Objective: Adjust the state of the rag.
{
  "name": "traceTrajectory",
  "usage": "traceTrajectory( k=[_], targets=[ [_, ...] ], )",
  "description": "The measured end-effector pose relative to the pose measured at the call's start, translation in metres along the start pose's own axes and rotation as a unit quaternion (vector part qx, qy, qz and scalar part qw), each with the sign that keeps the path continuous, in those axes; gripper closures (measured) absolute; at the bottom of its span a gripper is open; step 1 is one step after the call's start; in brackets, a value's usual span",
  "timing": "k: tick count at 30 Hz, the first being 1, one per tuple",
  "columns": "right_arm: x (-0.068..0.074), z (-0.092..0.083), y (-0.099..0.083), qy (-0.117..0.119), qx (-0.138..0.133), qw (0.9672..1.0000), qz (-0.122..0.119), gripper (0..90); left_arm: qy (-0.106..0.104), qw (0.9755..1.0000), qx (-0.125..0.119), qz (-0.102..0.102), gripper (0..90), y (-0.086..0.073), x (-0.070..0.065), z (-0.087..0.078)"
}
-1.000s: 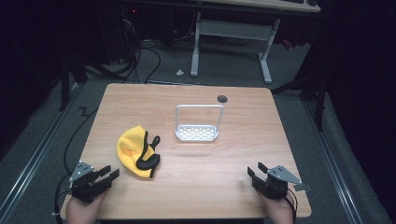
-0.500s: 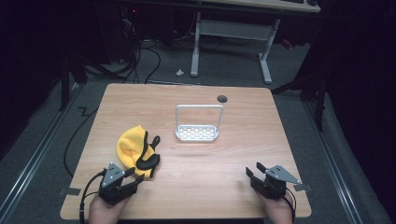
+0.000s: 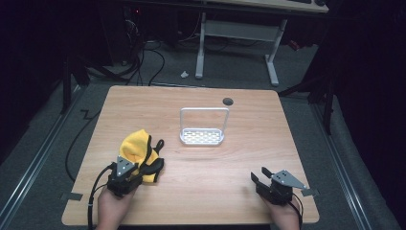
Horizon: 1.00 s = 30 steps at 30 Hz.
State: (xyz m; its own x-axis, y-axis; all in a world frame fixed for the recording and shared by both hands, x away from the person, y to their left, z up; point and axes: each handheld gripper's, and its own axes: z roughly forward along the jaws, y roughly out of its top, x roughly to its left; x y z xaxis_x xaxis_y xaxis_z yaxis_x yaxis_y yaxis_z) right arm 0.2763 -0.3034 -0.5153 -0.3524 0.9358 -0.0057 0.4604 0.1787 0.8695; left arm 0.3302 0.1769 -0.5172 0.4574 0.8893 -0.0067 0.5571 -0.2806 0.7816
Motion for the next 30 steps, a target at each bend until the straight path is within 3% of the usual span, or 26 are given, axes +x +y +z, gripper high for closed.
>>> traceTrajectory(
  k=[1,5,12,19,24,25,26,30],
  targets=[
    [0.000,0.000,0.000,0.000,0.000,1.0000,0.002,49.1,0.001,1.0000,0.004,0.002,80.5,-0.001,0.000,0.000],
    [-0.001,0.001,0.000,0.001,0.000,1.0000,0.002,49.1,-0.003,0.9999,0.008,0.009,85.4,-0.004,-0.003,0.000],
    [0.001,0.001,0.000,0.001,-0.001,1.0000,0.001,49.1,-0.029,0.9994,0.010,0.018,86.3,-0.008,-0.012,-0.004],
    [0.001,0.001,0.000,0.002,0.001,1.0000,0.001,49.1,-0.079,0.9962,0.013,0.034,86.4,-0.009,-0.036,-0.007],
    [0.004,0.001,0.001,0.005,0.000,1.0000,-0.003,49.1,-0.125,0.9910,0.011,0.045,86.3,-0.008,-0.062,-0.004],
    [0.005,0.001,0.001,0.006,0.000,1.0000,-0.003,49.1,-0.141,0.9897,0.008,0.025,86.3,-0.008,-0.071,-0.003],
    [0.006,0.001,0.001,0.007,0.001,1.0000,-0.005,49.0,-0.145,0.9881,0.010,0.049,86.2,-0.007,-0.074,-0.002],
    [0.012,0.003,0.002,0.013,0.001,0.9998,-0.011,49.0,-0.195,0.9794,0.005,0.052,81.9,-0.004,-0.095,0.005]
  ],
)
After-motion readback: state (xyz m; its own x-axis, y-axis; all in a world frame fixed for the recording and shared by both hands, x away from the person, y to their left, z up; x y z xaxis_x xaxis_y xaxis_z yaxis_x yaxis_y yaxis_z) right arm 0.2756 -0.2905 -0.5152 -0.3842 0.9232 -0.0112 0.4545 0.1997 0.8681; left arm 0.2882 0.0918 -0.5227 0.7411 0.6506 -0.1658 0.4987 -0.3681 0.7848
